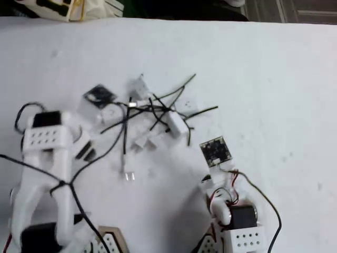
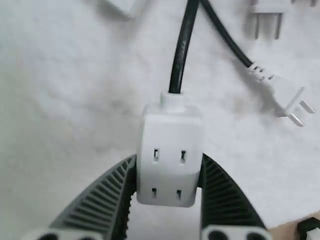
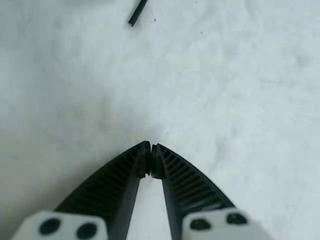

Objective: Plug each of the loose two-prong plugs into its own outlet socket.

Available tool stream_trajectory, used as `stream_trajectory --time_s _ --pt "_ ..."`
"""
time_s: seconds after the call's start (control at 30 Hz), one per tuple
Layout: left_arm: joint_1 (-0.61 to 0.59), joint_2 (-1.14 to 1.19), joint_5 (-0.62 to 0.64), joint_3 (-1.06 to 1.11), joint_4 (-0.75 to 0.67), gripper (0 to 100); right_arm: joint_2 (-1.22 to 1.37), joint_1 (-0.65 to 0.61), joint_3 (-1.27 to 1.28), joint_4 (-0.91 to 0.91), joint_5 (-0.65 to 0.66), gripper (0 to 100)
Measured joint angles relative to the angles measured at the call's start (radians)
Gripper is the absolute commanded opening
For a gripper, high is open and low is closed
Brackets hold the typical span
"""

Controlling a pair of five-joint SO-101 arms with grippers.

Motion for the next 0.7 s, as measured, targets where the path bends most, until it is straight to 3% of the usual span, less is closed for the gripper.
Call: stream_trajectory --time_s 0.33,0.47,0.7 --pt "-0.207 -0.118 0.103 0.316 -0.242 2 0.000 0.000 0.000 0.000 0.000 1.9" --pt "-0.230 -0.138 0.147 0.408 -0.339 2 0.000 0.000 0.000 0.000 0.002 2.1" --pt "-0.232 -0.161 0.155 0.440 -0.370 2 -0.002 0.002 -0.054 0.002 0.035 2.1"
